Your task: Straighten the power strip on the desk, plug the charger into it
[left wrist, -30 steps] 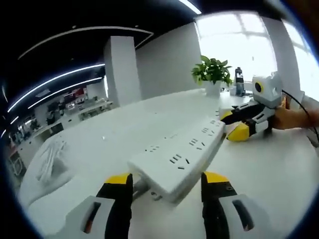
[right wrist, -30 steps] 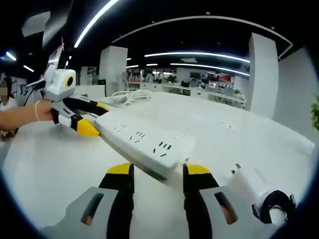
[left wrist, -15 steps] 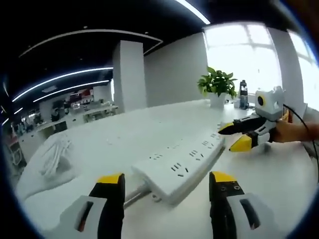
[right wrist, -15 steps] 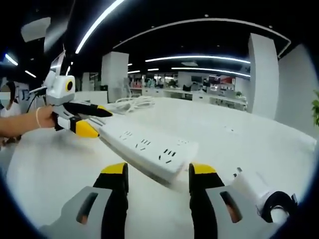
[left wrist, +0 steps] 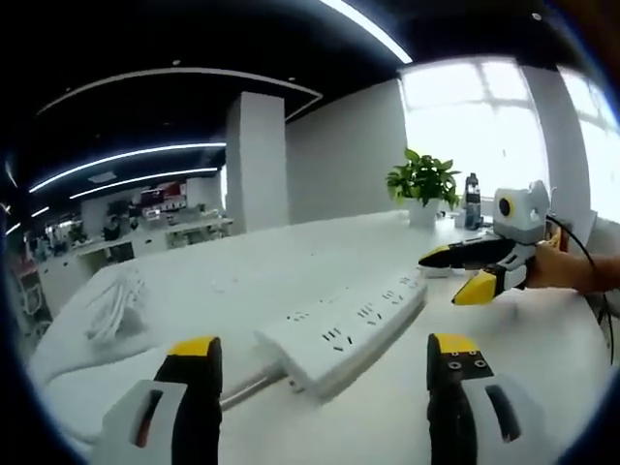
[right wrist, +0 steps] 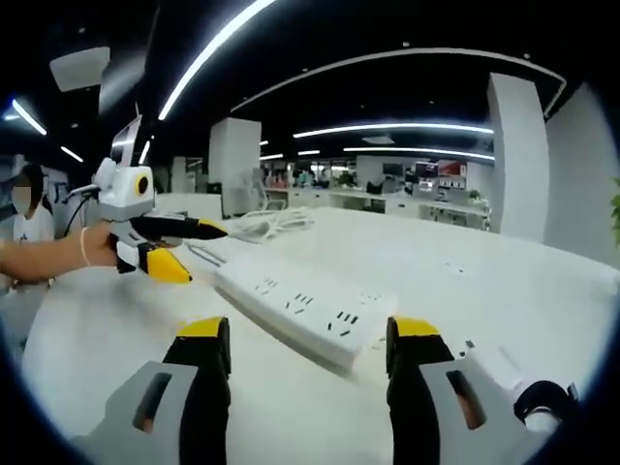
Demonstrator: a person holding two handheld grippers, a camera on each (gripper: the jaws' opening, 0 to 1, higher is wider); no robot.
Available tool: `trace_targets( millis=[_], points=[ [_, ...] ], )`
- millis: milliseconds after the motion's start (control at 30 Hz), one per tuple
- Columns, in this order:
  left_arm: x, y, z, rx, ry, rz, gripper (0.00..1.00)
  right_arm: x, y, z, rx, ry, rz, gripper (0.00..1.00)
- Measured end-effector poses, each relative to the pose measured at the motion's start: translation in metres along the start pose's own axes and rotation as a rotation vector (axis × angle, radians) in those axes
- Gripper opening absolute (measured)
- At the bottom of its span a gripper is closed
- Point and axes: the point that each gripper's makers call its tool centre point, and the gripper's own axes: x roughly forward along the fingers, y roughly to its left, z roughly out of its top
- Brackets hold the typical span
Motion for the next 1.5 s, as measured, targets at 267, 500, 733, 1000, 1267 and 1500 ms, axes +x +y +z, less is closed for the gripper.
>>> trace_targets(
  millis=[267, 500, 733, 1000, 1267, 1500],
  points=[
    [-0.011, -0.009, 0.011, -0.013, -0.066, -0.007, 0.99, -0.005, 0.014, 0.009, -0.017, -0.017, 0.038, 0.82],
    [-0.022, -0.012, 0.018, -0.020, -0.110, -0.002, 0.99, -0.012, 0.030, 0.015, -0.035, -0.023, 0.077, 0.89],
    [-0.032, -0.017, 0.023, -0.016, -0.126, 0.003, 0.99, -0.020, 0.032, 0.019, -0.052, -0.018, 0.097, 0.95],
    [-0.042, -0.023, 0.024, -0.036, -0.118, 0.004, 0.99, -0.036, 0.034, 0.024, -0.031, -0.016, 0.121, 0.97],
    [-0.052, -0.023, 0.026, -0.051, -0.119, 0.021, 0.99, -0.049, 0.028, 0.025, -0.007, -0.011, 0.110, 0.96],
    [-0.056, -0.024, 0.027, -0.049, -0.122, 0.024, 0.99, -0.055, 0.018, 0.022, -0.003, -0.012, 0.098, 0.96]
  ],
)
